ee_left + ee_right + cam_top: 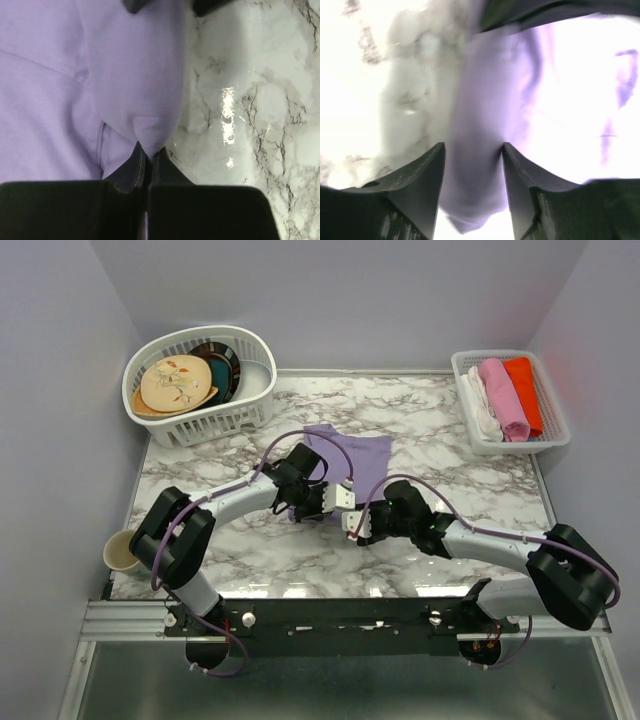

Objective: Roll the t-shirts
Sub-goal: Roll the T-shirt to the center of the board.

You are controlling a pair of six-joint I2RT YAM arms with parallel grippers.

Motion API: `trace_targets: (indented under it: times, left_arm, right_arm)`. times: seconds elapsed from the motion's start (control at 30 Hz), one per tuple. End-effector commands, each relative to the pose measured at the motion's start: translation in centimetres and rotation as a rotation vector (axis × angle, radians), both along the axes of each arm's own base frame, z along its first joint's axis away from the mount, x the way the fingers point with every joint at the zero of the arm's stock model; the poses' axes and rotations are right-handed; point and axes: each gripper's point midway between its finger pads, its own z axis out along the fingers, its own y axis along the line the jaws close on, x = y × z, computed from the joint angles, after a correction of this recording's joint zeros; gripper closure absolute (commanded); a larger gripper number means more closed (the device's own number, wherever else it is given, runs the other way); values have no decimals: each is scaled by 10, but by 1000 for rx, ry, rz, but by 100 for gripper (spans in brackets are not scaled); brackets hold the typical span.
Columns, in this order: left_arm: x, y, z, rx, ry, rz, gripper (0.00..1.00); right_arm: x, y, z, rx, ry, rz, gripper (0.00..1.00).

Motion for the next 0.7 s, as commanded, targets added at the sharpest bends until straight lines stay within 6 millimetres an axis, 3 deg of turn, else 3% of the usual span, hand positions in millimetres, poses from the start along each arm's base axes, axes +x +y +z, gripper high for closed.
trace_targets:
  times: [0.0, 0.17, 0.43, 0.53, 0.57, 0.67]
  left_arm:
    - [6, -13, 18, -97, 66, 35, 100]
    - [4, -16, 20, -116, 86, 28, 100]
    - [3, -15, 23, -133, 93, 27, 100]
    - [0, -13, 22, -133, 105, 29, 100]
    - [0, -12, 22, -132, 111, 35, 100]
    - [-6, -5, 24, -126, 171, 41, 100]
  right_arm:
    - [-14, -6, -12, -70, 80, 13, 36]
    - [-22, -3, -7, -48, 89, 49, 19]
    - [-3, 3, -15, -90, 77, -10, 19]
    - [0, 4, -18, -114, 96, -31, 42]
    - [0, 3, -20, -119, 109, -36, 61]
    - [-13, -3, -25, -149, 212, -50, 83]
